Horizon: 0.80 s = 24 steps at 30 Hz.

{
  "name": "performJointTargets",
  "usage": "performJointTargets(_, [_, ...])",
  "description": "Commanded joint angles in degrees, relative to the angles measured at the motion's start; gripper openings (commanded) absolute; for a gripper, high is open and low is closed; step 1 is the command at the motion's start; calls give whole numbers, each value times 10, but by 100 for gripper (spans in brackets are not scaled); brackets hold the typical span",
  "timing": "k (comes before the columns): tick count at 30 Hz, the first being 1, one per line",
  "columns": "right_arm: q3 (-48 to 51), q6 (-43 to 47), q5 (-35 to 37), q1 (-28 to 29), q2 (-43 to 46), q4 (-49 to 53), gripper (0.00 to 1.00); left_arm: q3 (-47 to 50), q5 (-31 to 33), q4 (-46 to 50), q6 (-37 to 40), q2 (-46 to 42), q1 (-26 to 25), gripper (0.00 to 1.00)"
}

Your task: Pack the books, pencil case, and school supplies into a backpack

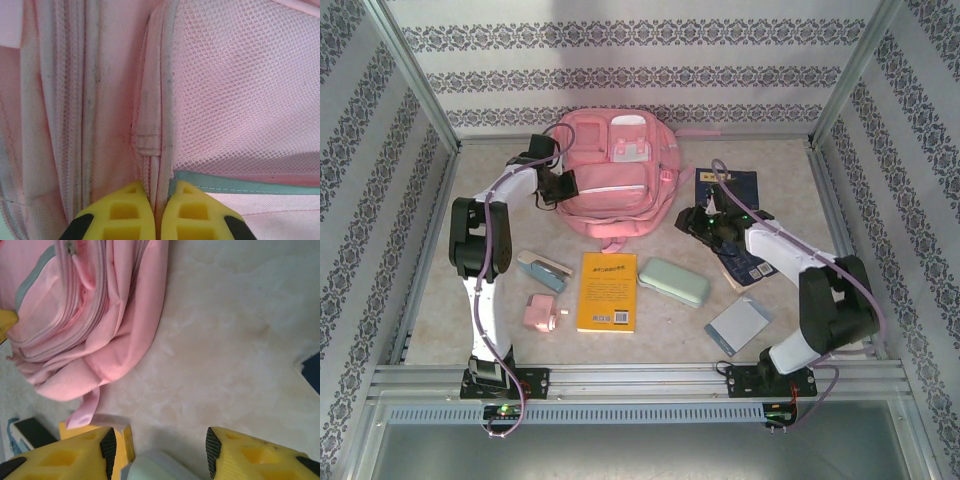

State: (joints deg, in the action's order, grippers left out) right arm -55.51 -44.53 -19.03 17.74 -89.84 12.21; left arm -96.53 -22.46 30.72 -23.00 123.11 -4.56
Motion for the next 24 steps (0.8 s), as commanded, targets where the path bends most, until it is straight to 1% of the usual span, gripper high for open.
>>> performJointTargets(1, [-26, -31, 15, -4, -18, -39, 53, -20, -31, -20, -29, 5, 9, 0])
performJointTargets(5, [-43, -28, 3, 6, -33, -39, 55, -34, -77, -35, -65, -18, 12, 0])
performJointTargets(9, [-32, -29, -1, 4, -22, -36, 56, -50, -132, -71, -130, -47, 12, 0])
performJointTargets(12, [-26, -23, 5, -2, -15, -22, 57, -54, -145, -103, -181, -74, 12, 0])
performJointTargets(15, [-29, -25, -1, -13, -22, -6, 63, -63, -151, -124, -217, -99, 11, 0])
performJointTargets(17, [-36, -29, -4, -16, -31, -4, 66, -66, -154, -135, -235, -117, 11, 0])
performJointTargets(19, [-53, -31, -12, -17, -50, -1, 65, -62, -152, -147, -255, -139, 10, 0])
performJointTargets(24, [-126, -38, -24, -14, -112, 32, 57, -42, -148, -190, -307, -184, 1, 0])
